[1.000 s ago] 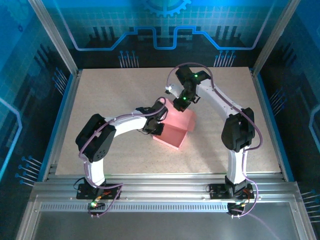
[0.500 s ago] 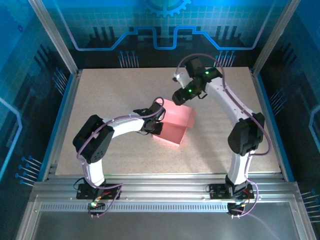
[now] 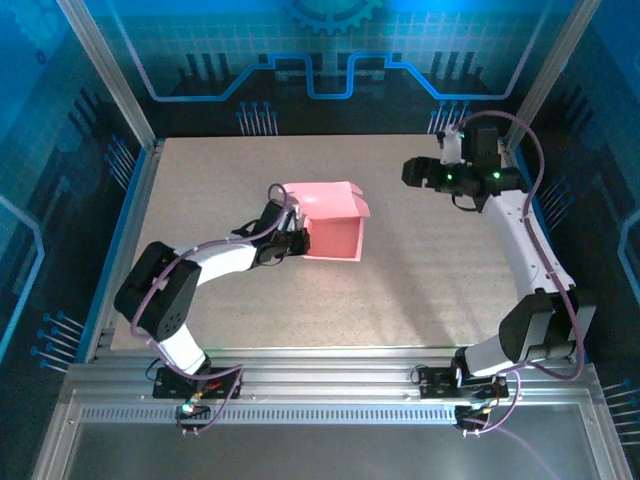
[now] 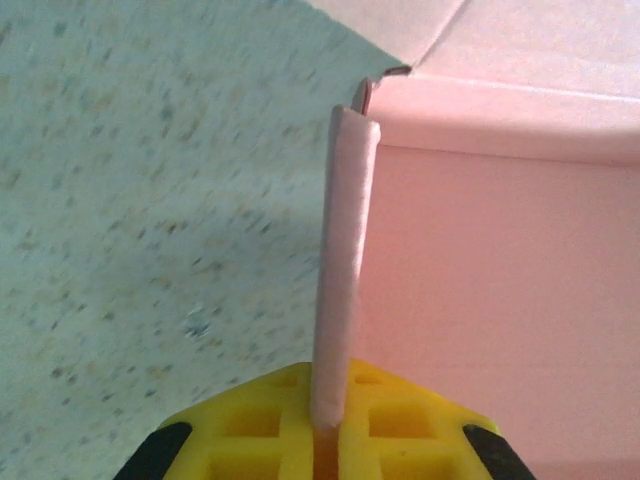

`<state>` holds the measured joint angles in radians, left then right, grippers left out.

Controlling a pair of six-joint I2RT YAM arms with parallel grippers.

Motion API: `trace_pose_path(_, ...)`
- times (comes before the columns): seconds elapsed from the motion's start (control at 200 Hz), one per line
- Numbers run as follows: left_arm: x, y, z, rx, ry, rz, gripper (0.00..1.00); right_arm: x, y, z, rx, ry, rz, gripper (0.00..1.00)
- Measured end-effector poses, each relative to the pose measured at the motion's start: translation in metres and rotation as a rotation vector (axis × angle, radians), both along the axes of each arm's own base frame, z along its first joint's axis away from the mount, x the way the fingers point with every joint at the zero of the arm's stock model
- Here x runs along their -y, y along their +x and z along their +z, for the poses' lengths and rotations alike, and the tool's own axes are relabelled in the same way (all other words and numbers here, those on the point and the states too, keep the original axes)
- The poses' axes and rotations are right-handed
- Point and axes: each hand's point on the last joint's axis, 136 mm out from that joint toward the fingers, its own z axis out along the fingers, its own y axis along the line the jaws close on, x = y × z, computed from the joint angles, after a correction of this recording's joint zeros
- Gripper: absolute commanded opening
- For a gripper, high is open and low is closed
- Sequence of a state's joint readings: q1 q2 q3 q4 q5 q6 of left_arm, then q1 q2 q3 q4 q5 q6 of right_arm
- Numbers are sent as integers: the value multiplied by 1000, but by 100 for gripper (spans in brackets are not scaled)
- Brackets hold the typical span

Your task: Fold the paper box

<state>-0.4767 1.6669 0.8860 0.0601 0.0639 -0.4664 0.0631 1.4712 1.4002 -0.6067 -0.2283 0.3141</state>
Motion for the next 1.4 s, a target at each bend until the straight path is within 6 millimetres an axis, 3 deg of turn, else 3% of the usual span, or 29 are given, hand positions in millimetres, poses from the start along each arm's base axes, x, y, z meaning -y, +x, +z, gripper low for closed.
trace_pose_path(0.075, 11, 4, 21, 54, -93, -14, 0, 2, -3, -33, -54, 35, -13, 81)
trace_pose_path(0.2, 32, 8, 65, 152, -249, -60, 0, -17, -17, -80, -145, 119, 50, 81)
trace_pose_path(0.32, 47, 8, 102, 236, -369, -100, 0, -43, -19, -90, -155, 166, 133, 79)
trace_pose_path(0.42, 54, 8, 120, 274, -431, -121, 0, -76, -22, -87, -139, 188, 224, 78)
trace_pose_path(0.53, 58, 7, 126, 287, -465, -124, 0, -111, -28, -79, -126, 210, 309, 77)
trace_pose_path(0.64, 59, 7, 128, 292, -472, -125, 0, -131, -30, -69, -106, 241, 352, 76)
trace_pose_path(1.201, 50, 15, 129, 293, -477, -76, 0, -169, -20, -59, -92, 408, 418, 75)
trace_pose_path(1.401, 47, 17, 127, 295, -472, -61, 0, -174, -18, -61, -97, 432, 421, 75)
